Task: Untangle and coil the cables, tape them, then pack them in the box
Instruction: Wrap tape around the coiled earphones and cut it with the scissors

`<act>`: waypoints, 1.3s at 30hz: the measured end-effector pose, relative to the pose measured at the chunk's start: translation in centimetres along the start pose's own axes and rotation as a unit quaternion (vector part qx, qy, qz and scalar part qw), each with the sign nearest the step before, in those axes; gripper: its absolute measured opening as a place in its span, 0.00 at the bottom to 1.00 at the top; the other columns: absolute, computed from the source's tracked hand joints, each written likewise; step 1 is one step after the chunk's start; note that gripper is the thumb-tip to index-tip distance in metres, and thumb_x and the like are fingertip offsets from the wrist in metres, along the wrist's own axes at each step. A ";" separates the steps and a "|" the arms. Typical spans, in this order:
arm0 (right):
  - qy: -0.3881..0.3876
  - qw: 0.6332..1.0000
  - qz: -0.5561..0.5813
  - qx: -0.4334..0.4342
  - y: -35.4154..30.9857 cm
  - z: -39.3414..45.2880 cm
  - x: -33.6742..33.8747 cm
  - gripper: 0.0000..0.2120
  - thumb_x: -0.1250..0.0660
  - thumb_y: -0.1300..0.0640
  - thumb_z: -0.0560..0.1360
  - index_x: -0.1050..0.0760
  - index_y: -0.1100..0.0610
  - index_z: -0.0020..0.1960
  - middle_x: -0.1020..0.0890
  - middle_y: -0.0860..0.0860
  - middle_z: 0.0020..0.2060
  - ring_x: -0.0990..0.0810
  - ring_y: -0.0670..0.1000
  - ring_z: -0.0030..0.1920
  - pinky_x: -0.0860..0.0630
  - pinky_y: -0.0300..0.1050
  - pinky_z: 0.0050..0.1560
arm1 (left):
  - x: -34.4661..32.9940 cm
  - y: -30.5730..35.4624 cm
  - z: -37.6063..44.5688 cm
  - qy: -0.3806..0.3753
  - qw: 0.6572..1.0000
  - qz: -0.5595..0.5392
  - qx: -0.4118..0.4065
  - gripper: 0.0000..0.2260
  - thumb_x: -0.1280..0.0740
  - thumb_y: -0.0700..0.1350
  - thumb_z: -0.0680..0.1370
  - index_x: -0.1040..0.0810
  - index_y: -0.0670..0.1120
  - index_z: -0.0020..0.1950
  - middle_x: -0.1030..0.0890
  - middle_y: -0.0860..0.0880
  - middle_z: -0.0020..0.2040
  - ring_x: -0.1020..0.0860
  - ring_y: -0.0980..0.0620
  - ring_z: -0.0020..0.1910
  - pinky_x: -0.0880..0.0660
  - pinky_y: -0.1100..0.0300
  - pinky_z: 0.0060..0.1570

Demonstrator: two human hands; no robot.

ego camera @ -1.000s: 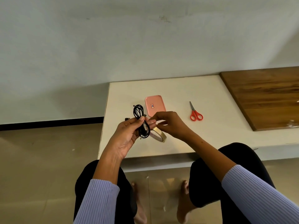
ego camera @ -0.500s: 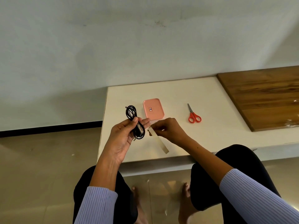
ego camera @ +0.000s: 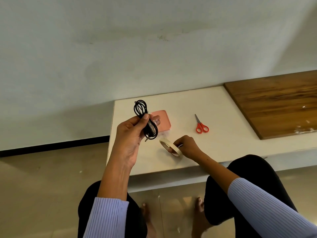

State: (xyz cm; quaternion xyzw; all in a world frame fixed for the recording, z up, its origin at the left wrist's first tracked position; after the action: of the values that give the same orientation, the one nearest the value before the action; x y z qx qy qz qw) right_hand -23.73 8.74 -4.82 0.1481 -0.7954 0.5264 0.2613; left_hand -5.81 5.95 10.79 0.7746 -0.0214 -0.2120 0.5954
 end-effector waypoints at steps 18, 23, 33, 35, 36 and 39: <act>0.255 0.926 -0.272 -0.065 3.2 0.0 4.9 0.17 0.41 0.63 0.79 0.33 0.65 0.67 0.27 0.59 0.62 0.25 0.56 0.58 0.24 0.46 0.52 | -3.2 -1.7 -0.3 0.021 1.000 -0.006 0.008 0.06 0.35 0.39 0.77 0.18 0.44 0.45 0.15 0.49 0.38 0.17 0.55 0.41 0.22 0.66 0.41; 0.213 0.934 -0.286 -0.037 3.4 -0.9 4.0 0.11 0.42 0.61 0.80 0.25 0.62 0.58 0.22 0.56 0.54 0.22 0.53 0.50 0.25 0.43 0.45 | -2.6 -2.2 0.5 0.039 0.999 -0.007 0.014 0.05 0.34 0.40 0.76 0.18 0.42 0.48 0.16 0.47 0.43 0.18 0.52 0.46 0.22 0.65 0.42; 0.182 0.935 -0.291 -0.090 2.6 -1.2 3.5 0.11 0.37 0.54 0.76 0.25 0.58 0.55 0.19 0.53 0.47 0.21 0.53 0.46 0.33 0.42 0.49 | -2.2 -2.1 1.1 0.037 0.999 -0.022 0.005 0.09 0.34 0.40 0.76 0.20 0.39 0.53 0.16 0.45 0.46 0.18 0.53 0.48 0.22 0.64 0.47; 0.174 0.923 -0.330 -0.092 2.1 -1.1 3.4 0.11 0.37 0.52 0.76 0.22 0.57 0.52 0.18 0.52 0.45 0.22 0.51 0.47 0.33 0.43 0.51 | -2.5 -2.0 1.1 0.033 0.999 -0.032 0.002 0.07 0.35 0.40 0.76 0.19 0.41 0.50 0.15 0.49 0.42 0.18 0.56 0.44 0.22 0.65 0.45; 0.167 0.922 -0.336 -0.095 1.9 -1.1 3.3 0.11 0.36 0.52 0.76 0.22 0.57 0.53 0.18 0.52 0.44 0.21 0.51 0.47 0.31 0.43 0.50 | -2.7 -2.0 1.0 0.030 0.999 -0.037 0.001 0.06 0.35 0.39 0.76 0.18 0.42 0.48 0.15 0.51 0.40 0.17 0.57 0.42 0.22 0.66 0.45; 0.140 0.929 -0.318 -0.128 1.6 -1.0 3.1 0.10 0.35 0.57 0.76 0.24 0.60 0.56 0.18 0.53 0.47 0.19 0.53 0.46 0.28 0.41 0.42 | -3.2 -2.0 0.9 0.021 0.999 -0.045 -0.003 0.06 0.35 0.38 0.77 0.18 0.42 0.45 0.15 0.51 0.38 0.17 0.58 0.40 0.21 0.66 0.43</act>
State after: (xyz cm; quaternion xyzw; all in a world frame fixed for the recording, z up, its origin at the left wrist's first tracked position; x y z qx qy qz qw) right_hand -26.77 10.43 -3.95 0.2831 -0.7224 0.3254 0.5404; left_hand -9.46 6.62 9.73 0.7775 0.0265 -0.2217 0.5879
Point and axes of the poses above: each hand's wrist, its own z-axis towards the middle knuckle, its own x-axis out of the back of the hand, y = z × x, the point moved 5 cm from there along z, towards the middle knuckle
